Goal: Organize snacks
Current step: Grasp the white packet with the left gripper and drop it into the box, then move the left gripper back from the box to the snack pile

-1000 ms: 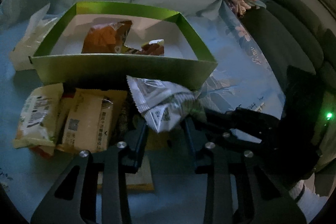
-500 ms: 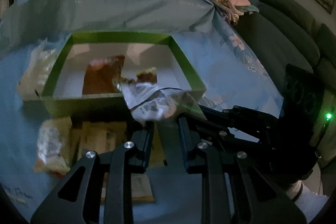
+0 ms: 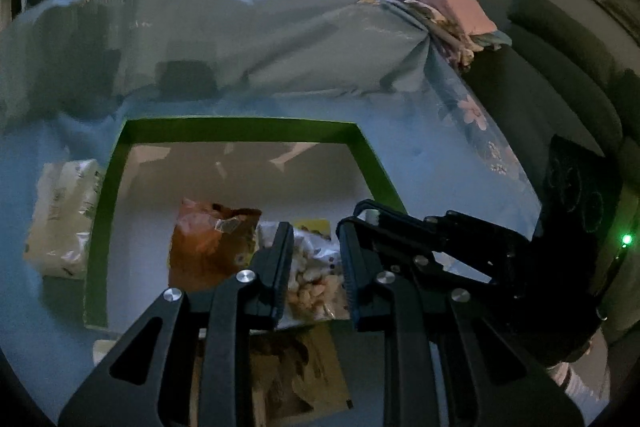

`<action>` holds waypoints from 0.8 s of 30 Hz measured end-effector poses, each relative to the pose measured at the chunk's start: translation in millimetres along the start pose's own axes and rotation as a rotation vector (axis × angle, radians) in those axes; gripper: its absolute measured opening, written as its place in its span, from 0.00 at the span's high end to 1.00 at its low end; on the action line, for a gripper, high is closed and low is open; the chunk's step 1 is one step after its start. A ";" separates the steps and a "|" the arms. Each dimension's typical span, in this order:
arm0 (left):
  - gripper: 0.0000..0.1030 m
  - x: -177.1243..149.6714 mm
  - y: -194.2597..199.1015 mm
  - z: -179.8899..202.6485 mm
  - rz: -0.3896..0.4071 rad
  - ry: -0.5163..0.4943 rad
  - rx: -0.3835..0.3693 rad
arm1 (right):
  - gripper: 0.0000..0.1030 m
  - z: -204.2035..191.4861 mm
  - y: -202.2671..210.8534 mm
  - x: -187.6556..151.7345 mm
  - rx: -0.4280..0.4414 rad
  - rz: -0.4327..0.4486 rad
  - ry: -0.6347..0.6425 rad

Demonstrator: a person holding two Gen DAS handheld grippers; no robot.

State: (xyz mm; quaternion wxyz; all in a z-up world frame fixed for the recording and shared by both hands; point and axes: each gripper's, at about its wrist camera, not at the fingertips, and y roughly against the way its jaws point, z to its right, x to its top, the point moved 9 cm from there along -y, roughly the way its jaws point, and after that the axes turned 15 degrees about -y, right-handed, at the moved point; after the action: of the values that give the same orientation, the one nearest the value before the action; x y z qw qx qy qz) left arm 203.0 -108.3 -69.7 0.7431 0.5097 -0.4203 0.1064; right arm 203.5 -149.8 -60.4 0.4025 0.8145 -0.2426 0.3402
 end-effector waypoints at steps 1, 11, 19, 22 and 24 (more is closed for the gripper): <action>0.78 0.4 -2.6 -2.2 -0.003 0.012 -0.009 | 0.80 2.3 -3.2 1.4 -0.002 -0.002 -0.005; 0.34 0.0 3.1 -26.5 0.015 0.080 0.056 | 0.53 45.7 -11.7 17.5 -0.114 0.023 -0.160; 0.22 -18.4 39.0 -45.4 0.011 0.090 0.162 | 0.42 45.9 30.1 14.8 -0.103 0.063 -0.176; 0.20 -31.4 52.6 -47.1 0.004 0.094 0.185 | 0.41 35.8 45.3 7.7 -0.079 0.062 -0.170; 0.20 -41.7 60.8 -47.7 -0.005 0.096 0.200 | 0.41 28.1 51.6 2.9 -0.064 0.056 -0.161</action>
State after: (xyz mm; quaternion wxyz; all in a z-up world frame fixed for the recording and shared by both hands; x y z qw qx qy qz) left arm 166.0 -28.8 -65.8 0.7079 0.5769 -0.3703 0.1702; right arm 180.9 -202.1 -45.4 0.3978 0.8189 -0.3075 0.2769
